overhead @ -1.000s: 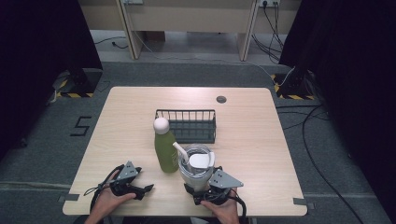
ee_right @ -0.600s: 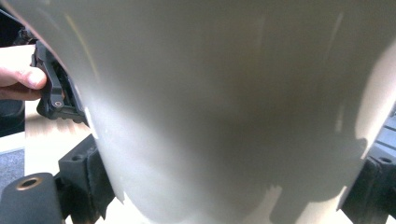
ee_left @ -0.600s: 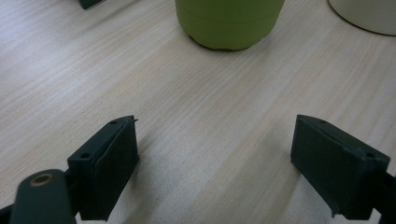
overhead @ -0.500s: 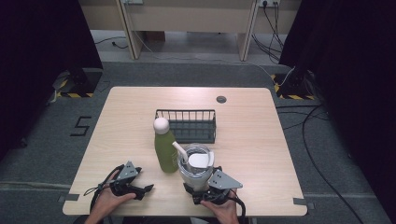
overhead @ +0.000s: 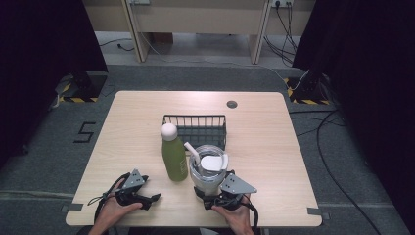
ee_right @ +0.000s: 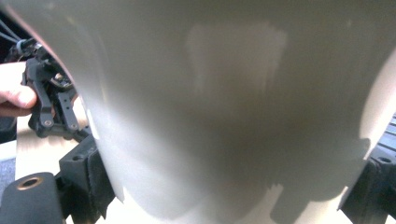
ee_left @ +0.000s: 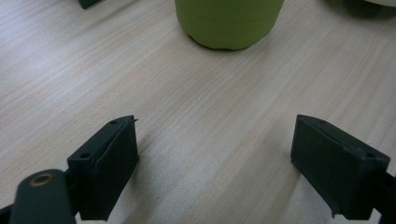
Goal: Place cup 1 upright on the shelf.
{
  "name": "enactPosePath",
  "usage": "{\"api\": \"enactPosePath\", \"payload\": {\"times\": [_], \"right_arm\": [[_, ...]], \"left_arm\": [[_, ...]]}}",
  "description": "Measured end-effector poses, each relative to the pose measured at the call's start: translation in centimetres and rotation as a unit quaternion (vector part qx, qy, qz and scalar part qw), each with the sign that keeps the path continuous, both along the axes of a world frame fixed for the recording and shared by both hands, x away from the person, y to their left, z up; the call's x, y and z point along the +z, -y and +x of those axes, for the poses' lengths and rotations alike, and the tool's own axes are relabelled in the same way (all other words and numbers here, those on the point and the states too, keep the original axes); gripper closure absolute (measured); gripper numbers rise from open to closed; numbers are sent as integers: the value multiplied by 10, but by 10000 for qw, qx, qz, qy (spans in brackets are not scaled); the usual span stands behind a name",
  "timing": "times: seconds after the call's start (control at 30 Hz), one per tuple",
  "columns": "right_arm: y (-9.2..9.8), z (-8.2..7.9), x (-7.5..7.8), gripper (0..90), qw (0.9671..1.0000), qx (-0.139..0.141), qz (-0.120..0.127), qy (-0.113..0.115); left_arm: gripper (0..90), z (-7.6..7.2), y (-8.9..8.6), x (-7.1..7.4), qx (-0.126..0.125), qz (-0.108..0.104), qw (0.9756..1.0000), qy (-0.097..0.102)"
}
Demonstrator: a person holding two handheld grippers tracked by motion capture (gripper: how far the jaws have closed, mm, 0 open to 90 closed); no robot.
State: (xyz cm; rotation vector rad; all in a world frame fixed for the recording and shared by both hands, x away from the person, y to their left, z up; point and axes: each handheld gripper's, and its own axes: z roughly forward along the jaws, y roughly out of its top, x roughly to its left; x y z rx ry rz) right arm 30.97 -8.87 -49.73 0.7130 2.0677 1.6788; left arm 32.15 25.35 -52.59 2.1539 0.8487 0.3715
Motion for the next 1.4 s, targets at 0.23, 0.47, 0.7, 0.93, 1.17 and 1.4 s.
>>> {"api": "enactPosePath", "payload": {"times": [0.23, 0.47, 0.7, 0.93, 1.17, 1.4], "right_arm": [[6, 7, 9, 107, 9998, -152, -64, 104], [15, 14, 21, 107, 9993, -318, -113, 181], [21, 26, 34, 107, 9986, -487, -138, 121], [23, 38, 45, 107, 9981, -568, -113, 195], [20, 48, 61, 107, 9978, -571, -213, 269], [16, 64, 75, 107, 9980, -529, -188, 281]], "left_arm": [[142, 0, 0, 0, -5, -2, 10000, -10], [141, 0, 0, 0, -6, 2, 10000, -6], [141, 0, 0, 0, -4, -2, 10000, -9], [141, 0, 0, 0, -3, -1, 10000, -9], [141, 0, 0, 0, -5, -2, 10000, -10], [141, 0, 0, 0, -6, -3, 10000, -12]]}}
